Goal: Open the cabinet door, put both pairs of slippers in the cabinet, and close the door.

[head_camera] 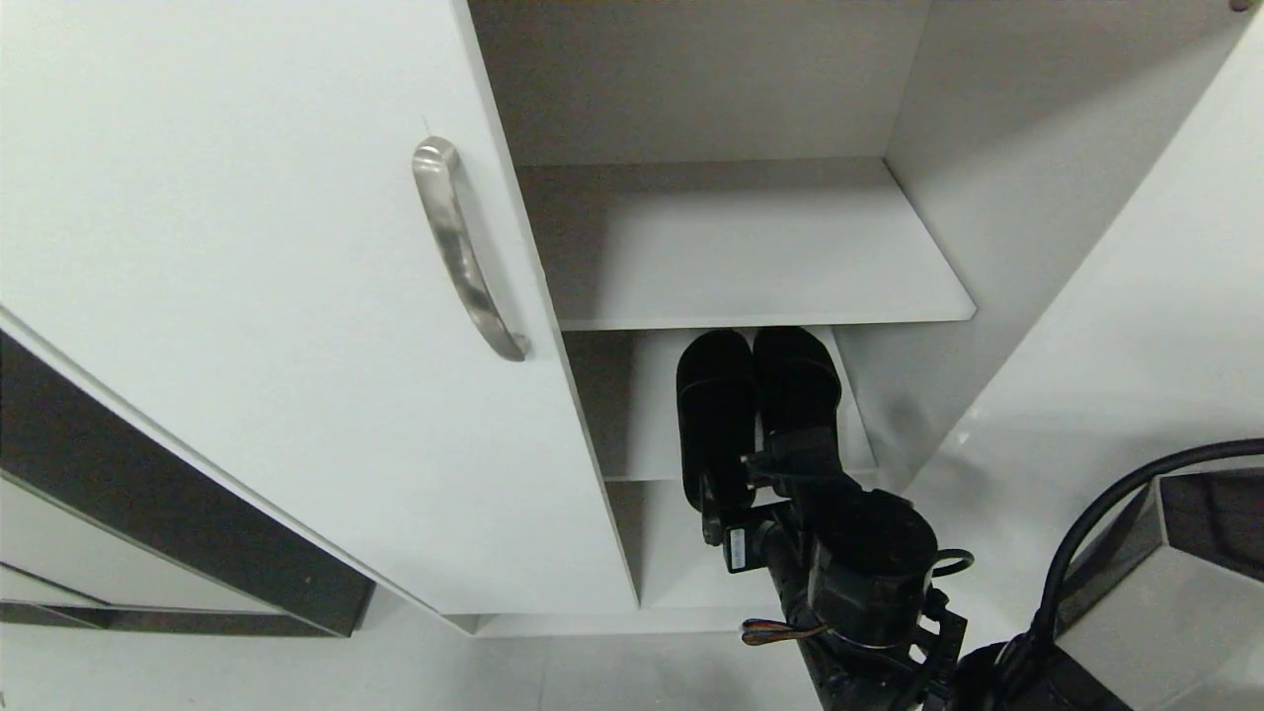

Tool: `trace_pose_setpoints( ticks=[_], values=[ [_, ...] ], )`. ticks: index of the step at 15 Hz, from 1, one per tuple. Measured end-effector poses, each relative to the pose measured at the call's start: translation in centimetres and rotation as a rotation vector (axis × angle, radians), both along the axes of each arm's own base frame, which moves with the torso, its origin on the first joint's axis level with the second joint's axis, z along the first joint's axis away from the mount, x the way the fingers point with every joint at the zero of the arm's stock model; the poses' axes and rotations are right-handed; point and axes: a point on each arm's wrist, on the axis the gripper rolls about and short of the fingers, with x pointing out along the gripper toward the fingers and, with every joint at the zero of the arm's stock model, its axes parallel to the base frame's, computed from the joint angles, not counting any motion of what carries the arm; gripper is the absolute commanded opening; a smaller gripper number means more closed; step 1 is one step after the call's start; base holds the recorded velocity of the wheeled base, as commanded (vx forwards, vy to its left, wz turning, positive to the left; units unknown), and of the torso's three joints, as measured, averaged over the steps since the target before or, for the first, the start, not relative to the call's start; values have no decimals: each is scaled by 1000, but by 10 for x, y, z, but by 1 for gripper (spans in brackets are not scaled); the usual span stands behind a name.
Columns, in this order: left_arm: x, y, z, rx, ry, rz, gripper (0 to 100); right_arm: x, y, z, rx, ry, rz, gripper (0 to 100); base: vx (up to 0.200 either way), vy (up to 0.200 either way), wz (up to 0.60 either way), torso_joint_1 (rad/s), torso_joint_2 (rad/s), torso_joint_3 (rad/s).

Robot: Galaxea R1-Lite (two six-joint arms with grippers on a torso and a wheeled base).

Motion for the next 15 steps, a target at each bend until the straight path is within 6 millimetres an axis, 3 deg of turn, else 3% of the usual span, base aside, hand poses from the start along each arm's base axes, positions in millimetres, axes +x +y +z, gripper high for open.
trace_pose_setpoints(
  ticks=[3,11,15],
  values=[
    [0,0,0,0,0,0,0,-1,-2,3,6,-4,-1,100,-200,0,0,-4,-1,4],
    [0,0,0,1,0,0,0,-1,-3,8,16,-13,-1,100,0,0,0,0,0,0],
    [0,0,0,2,0,0,0,-2,-3,7,13,-12,1,100,0,0,0,4,0,162]
  ],
)
